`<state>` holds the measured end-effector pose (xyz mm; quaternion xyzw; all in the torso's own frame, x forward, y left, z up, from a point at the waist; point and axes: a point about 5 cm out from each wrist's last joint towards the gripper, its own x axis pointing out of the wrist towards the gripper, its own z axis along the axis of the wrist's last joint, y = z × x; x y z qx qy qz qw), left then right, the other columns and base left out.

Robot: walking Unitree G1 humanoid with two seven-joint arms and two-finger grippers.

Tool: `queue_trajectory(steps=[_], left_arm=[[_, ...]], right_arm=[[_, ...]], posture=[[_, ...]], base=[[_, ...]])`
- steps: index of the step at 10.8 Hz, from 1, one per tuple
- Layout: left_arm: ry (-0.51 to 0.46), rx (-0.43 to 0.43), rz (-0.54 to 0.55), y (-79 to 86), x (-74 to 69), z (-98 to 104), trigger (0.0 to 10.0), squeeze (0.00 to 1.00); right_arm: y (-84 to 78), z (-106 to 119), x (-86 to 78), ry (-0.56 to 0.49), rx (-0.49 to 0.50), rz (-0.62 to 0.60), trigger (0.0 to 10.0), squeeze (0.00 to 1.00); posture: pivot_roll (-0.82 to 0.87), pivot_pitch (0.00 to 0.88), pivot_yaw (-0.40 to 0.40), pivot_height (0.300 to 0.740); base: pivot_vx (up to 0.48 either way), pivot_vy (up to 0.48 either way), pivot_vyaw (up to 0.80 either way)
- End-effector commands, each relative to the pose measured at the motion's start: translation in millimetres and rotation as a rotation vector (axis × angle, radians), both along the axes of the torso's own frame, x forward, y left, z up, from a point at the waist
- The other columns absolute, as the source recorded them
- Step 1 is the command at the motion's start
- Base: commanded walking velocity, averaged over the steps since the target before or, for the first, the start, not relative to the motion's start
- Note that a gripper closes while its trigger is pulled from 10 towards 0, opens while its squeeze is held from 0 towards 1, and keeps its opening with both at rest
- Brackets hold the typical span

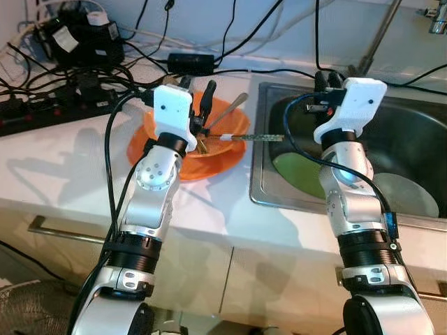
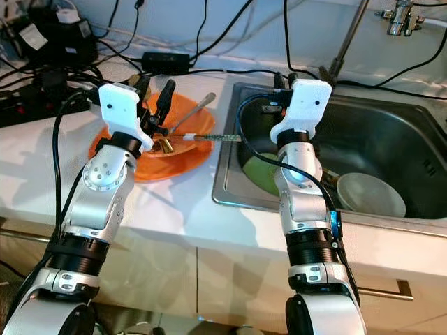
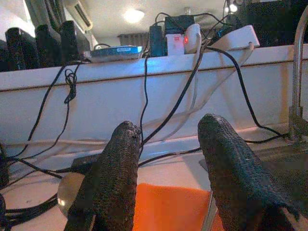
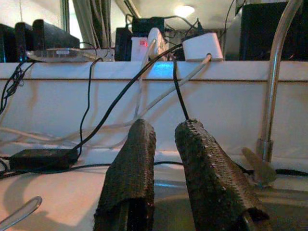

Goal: Kitchen organization

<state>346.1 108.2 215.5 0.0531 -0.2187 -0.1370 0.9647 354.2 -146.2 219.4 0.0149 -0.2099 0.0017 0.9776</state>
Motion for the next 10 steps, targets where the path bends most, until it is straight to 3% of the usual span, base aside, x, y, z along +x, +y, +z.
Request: queue_trajectory(steps=[1, 7, 10], left_arm=[[-0.021, 0.014, -0.008, -5.0, -1.1, 5, 10.0, 0.00], [-0.033, 0.003, 0.008, -0.7, -4.7, 9, 10.0, 0.00], [-0.052, -0.011, 0.008, 1.3, -7.7, 15, 10.0, 0.00]], right_arm=[[-4.1, 1, -1.1, 0.000, -0.005, -0.011, 10.0, 0.00], [1.1, -3, -4.2, 0.024, -0.023, 0.012, 10.0, 0.00], [2.0, -4, -5.0, 0.031, -0.023, 0.017, 10.0, 0.00]], posture=[[-0.02, 0.094, -0.027, 0.740], [-0.01, 0.117, -0.044, 0.740], [-0.02, 0.110, -0.042, 0.740]], base=[[0.000, -0.322, 0.00], [0.000, -0.372, 0.00], [0.000, 0.000, 0.00]])
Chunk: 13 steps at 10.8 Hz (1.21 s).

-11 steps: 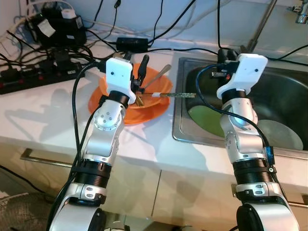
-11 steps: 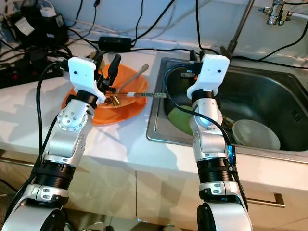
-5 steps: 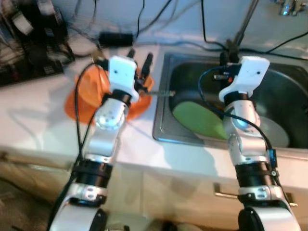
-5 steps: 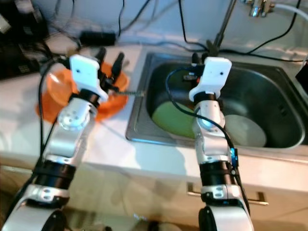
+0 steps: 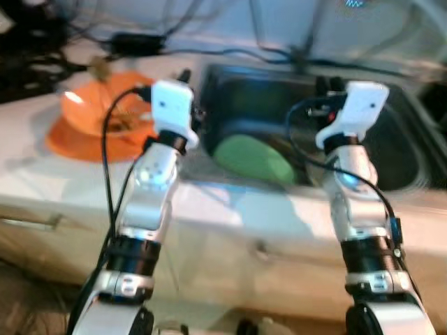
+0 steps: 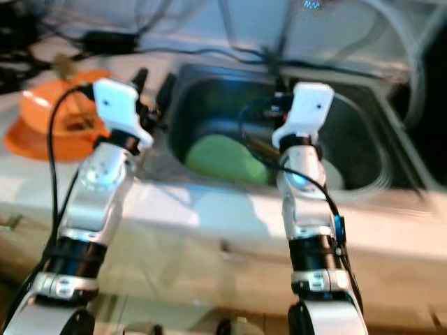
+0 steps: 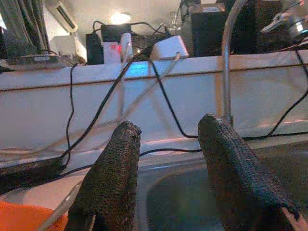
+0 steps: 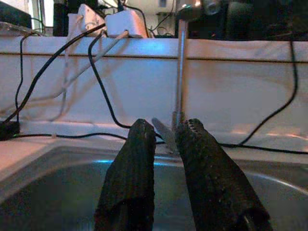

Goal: Kitchen organization

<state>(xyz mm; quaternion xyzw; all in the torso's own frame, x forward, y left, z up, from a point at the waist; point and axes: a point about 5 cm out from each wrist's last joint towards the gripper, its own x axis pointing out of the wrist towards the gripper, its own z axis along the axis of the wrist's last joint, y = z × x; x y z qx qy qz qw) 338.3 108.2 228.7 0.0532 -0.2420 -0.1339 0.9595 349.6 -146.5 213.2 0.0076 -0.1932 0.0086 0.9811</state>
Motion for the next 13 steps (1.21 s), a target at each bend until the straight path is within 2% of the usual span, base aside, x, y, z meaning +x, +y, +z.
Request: queue_trajectory(steps=[1, 3, 4, 5, 6, 7, 9, 10, 13], left_arm=[[-0.047, 0.014, -0.003, 0.8, -3.1, 12, 10.0, 0.00], [-0.124, 0.128, -0.042, -4.3, -11.2, 27, 10.0, 0.00], [-0.147, 0.288, -0.072, -11.2, -18.0, 23, 10.0, 0.00], [-0.140, 0.345, -0.086, -14.1, -20.6, 17, 10.0, 1.00], [-0.130, 0.433, -0.079, -15.1, -23.4, 9, 10.0, 1.00], [-0.101, 0.557, -0.075, -14.2, -24.8, -3, 10.0, 0.00], [-0.098, 0.618, 0.003, -8.6, -21.8, -4, 10.0, 0.00], [-0.105, 0.622, 0.021, -7.6, -21.7, -1, 10.0, 0.00], [-0.090, 0.710, 0.063, -4.5, -20.3, -3, 10.0, 0.00]], right_arm=[[2.6, 1, -1.8, -0.001, -0.004, 0.007, 10.0, 0.00], [1.4, 0, -2.5, 0.002, -0.002, 0.004, 10.0, 0.00], [-0.6, -1, -1.2, 0.005, 0.000, -0.002, 10.0, 0.00], [-1.4, -1, -0.3, 0.008, -0.001, -0.005, 10.0, 0.00], [-1.4, -2, -0.6, 0.010, -0.001, -0.006, 10.0, 0.00], [-1.8, -5, -1.2, 0.021, 0.001, -0.007, 10.0, 0.00], [-1.6, -5, -3.6, 0.020, 0.003, -0.002, 10.0, 0.00], [-2.7, -5, -4.5, 0.020, 0.004, -0.004, 10.0, 0.00], [-4.8, -7, -6.1, 0.029, 0.000, -0.008, 10.0, 0.00]], posture=[[-0.02, 0.099, -0.039, 0.740], [-0.02, 0.087, -0.037, 0.740], [-0.01, 0.088, -0.039, 0.740], [0.00, 0.094, -0.041, 0.740], [0.00, 0.098, -0.045, 0.740], [0.01, 0.101, -0.049, 0.740], [0.00, 0.112, -0.054, 0.740], [0.00, 0.116, -0.057, 0.740], [-0.02, 0.127, -0.058, 0.740]], base=[[0.000, 0.000, 0.00], [0.000, 0.000, 0.00], [0.000, 0.000, 0.00], [0.000, 0.000, 0.00], [0.000, 0.000, 0.00], [0.000, 0.000, 0.00], [0.000, 0.000, 0.00], [0.000, 0.000, 0.00], [0.000, 0.000, 0.00]])
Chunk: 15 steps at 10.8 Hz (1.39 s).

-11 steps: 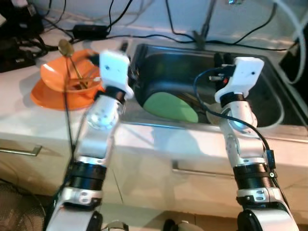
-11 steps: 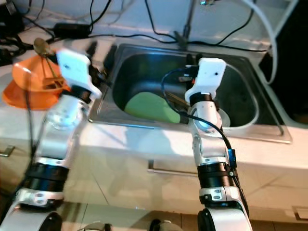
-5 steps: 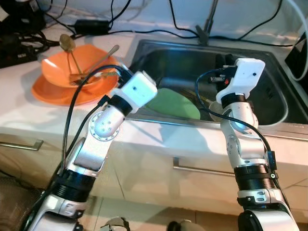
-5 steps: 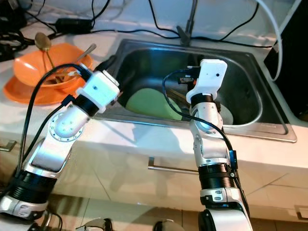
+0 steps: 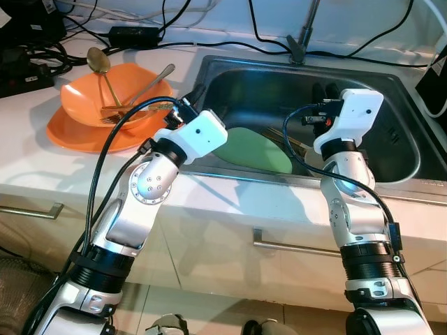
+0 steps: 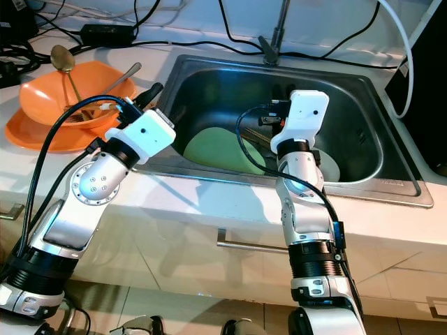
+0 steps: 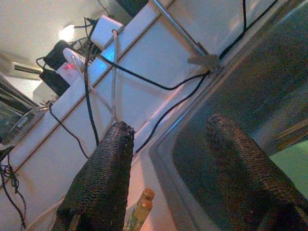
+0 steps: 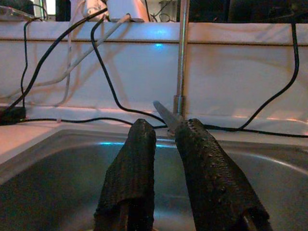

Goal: Kitchen organization

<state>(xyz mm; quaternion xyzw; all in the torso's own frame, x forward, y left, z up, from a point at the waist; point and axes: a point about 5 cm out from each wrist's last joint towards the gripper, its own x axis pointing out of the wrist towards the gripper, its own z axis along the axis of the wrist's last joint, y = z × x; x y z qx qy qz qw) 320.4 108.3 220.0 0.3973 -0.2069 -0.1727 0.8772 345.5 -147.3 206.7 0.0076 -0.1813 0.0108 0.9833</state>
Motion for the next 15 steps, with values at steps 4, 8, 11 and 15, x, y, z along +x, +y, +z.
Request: queue_trajectory(steps=[4, 8, 11, 15], left_arm=[[0.001, 0.129, 0.069, -0.1, 15.1, -6, 10.0, 0.00], [0.015, 0.168, 0.132, 2.9, 30.2, -7, 10.0, 0.00], [0.020, 0.171, 0.157, 6.5, 31.6, -8, 0.0, 0.00], [-0.024, 0.185, 0.211, 12.5, 34.7, 3, 0.0, 0.00]], right_arm=[[-2.3, 5, -2.4, -0.013, 0.010, -0.018, 10.0, 0.00], [-1.3, 7, -1.2, -0.012, 0.003, -0.012, 10.0, 0.00], [2.2, 7, 2.1, -0.008, 0.006, -0.002, 10.0, 0.00], [5.8, 11, 6.9, -0.014, 0.005, 0.017, 10.0, 0.00]], posture=[[-0.05, 0.103, -0.042, 0.740], [-0.04, 0.106, -0.054, 0.740], [-0.02, 0.117, -0.058, 0.740], [-0.03, 0.099, -0.075, 0.740]], base=[[0.000, 0.000, 0.00], [0.000, 0.000, 0.00], [0.000, 0.000, 0.00], [0.000, 0.000, 0.00]])
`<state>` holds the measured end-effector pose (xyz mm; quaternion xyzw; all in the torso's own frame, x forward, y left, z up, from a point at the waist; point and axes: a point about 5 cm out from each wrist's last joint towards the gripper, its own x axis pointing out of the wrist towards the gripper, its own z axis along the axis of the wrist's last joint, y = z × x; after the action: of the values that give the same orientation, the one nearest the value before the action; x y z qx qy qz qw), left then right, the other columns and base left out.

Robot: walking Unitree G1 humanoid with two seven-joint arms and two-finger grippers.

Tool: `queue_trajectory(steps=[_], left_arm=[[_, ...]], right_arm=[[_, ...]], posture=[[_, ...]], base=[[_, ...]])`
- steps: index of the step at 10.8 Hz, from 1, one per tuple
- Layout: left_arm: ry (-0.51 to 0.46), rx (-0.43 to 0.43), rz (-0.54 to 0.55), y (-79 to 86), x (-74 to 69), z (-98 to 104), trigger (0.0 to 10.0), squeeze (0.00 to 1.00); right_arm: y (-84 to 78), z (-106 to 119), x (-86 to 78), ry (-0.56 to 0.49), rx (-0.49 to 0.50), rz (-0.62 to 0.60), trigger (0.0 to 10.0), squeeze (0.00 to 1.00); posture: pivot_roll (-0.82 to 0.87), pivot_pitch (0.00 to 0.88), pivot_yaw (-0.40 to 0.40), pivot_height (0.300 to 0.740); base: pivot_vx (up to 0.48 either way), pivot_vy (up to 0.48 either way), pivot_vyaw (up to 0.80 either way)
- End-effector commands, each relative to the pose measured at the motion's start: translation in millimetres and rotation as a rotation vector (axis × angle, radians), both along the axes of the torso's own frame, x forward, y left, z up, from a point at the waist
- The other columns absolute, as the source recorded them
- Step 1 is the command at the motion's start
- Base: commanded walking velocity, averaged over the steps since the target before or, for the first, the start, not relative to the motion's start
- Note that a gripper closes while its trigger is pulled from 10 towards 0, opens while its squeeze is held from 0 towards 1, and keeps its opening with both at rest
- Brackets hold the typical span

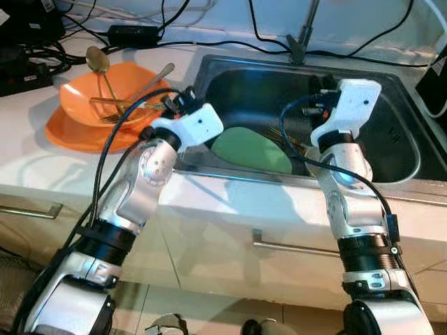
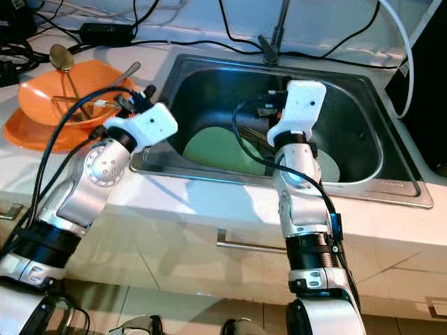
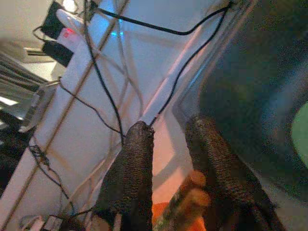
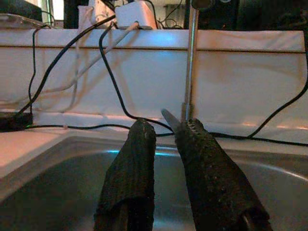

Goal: Kitchen organization

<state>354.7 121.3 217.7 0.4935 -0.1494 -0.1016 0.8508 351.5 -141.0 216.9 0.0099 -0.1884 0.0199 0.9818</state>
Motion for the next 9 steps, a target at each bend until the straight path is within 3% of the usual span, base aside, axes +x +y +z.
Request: queue_trajectory(steps=[1, 6, 7, 9], left_arm=[[-0.046, 0.009, 0.013, -0.6, 1.1, 10, 0.0, 0.00], [-0.117, 0.059, 0.028, -3.7, 0.3, 22, 0.0, 0.00], [-0.153, 0.101, 0.039, -4.3, -0.9, 27, 0.0, 0.00], [-0.274, 0.177, 0.116, -2.3, -2.8, 53, 0.0, 0.00]], right_arm=[[-0.8, 3, 1.1, -0.003, 0.000, 0.001, 10.0, 0.00], [4.2, 3, 5.4, -0.010, -0.001, 0.020, 10.0, 0.00], [4.6, 4, 6.9, -0.011, -0.002, 0.025, 10.0, 0.00], [5.7, 3, 8.3, -0.010, -0.001, 0.030, 10.0, 0.00]], posture=[[-0.04, 0.088, -0.080, 0.740], [0.00, 0.037, -0.083, 0.740], [0.00, 0.028, -0.086, 0.740], [0.00, 0.038, -0.086, 0.740]], base=[[0.000, 0.000, 0.00], [0.000, 0.000, 0.00], [0.000, 0.000, 0.00], [0.000, 0.000, 0.00]])
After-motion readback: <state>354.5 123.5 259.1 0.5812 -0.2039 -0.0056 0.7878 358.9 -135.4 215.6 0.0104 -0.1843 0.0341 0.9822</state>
